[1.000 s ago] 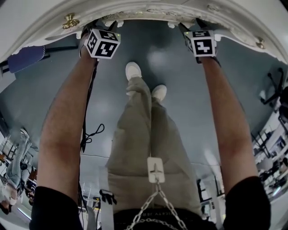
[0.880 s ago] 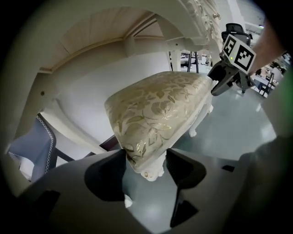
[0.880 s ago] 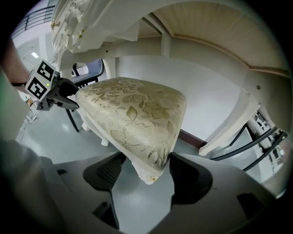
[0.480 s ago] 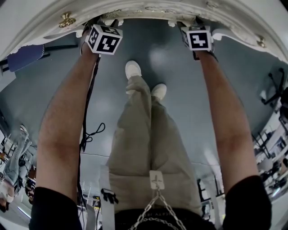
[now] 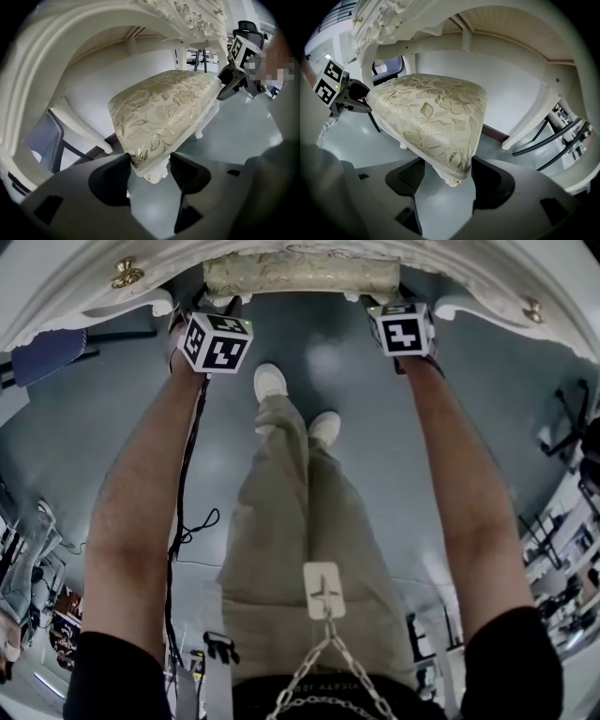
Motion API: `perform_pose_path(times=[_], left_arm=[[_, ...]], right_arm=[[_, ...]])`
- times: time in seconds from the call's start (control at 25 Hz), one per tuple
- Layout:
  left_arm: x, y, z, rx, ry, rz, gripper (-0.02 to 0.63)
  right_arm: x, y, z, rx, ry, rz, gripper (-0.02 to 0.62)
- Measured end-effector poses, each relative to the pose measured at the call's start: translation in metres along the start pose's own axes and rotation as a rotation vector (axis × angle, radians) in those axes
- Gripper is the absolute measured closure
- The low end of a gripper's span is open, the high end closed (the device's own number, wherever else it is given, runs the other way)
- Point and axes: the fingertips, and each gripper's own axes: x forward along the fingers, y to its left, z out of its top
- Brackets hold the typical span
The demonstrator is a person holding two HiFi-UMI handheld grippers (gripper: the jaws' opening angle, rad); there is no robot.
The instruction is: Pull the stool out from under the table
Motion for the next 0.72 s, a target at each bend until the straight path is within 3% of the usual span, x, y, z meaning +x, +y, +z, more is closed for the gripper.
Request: perform_pose_path(times=[0.72], left_arm=[[-0.046,-0.054,-0.065,-0.017,0.048,-0.014,0.348]], right_arm=[[-0.038,0.036,-0.069,-0.043,0.067,-0.004,0.295]])
